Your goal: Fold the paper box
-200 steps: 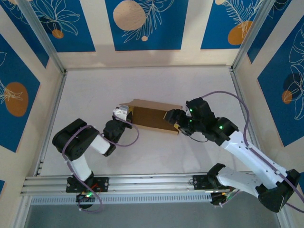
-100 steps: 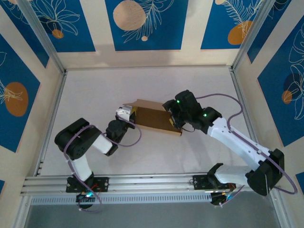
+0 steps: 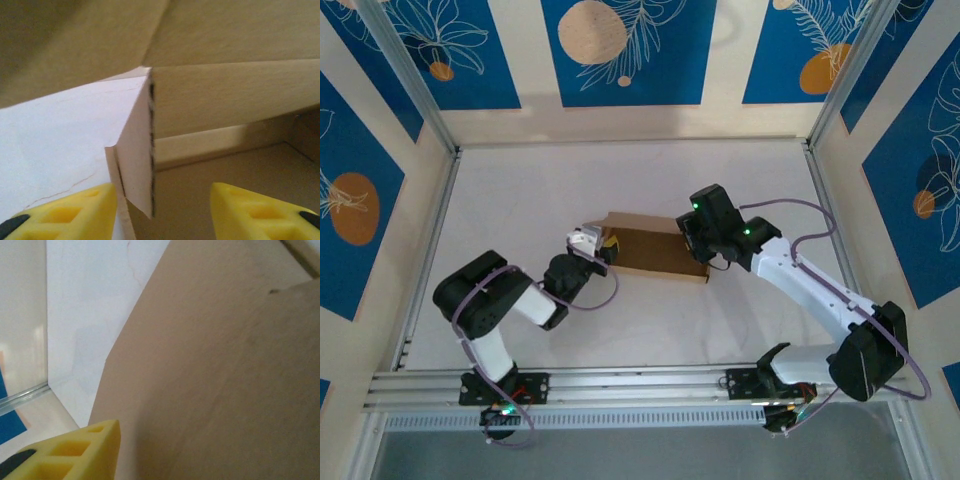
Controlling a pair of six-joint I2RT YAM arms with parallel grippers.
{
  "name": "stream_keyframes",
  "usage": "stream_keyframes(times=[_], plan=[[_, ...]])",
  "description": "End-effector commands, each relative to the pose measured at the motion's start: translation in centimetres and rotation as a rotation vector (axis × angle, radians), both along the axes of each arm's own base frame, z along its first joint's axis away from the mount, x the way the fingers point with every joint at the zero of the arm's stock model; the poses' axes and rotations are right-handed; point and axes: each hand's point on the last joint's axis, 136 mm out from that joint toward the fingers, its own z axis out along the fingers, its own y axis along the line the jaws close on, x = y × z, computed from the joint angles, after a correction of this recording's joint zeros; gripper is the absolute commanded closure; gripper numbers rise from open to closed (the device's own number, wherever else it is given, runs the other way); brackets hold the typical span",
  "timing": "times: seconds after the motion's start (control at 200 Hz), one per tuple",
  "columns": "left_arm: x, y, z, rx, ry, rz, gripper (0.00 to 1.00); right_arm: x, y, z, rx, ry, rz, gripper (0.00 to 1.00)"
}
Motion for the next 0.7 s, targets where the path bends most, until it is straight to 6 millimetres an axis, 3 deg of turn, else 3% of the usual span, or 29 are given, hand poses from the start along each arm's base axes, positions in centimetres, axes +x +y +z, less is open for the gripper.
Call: stream_keyframes(times=[0.0,0.22,0.51,0.695], plan=[[-2.2,-1.2,1.6,-0.041,-0.012,-0.088,0.46,0.2,-1.1,-1.0,-0.033,0.015,-0.027,0.55],[-5.0,-2.4,2.2,0.047,0.132,-0.174,0.44,0.8,-1.7,-1.6,-0.067,0.01,-0.014,0.57],[-6.8,-0.6,5.2,0.062,0.17,-0.161,0.42,3.0,-1.9,-2.6,-0.092,0.002,0.036,0.68],[-7.6,-0.8,8.4,-0.012,0.209,-0.189,0.42,2.5,-2.1,-4.1,-0.121,0.036,0.039,0.69]])
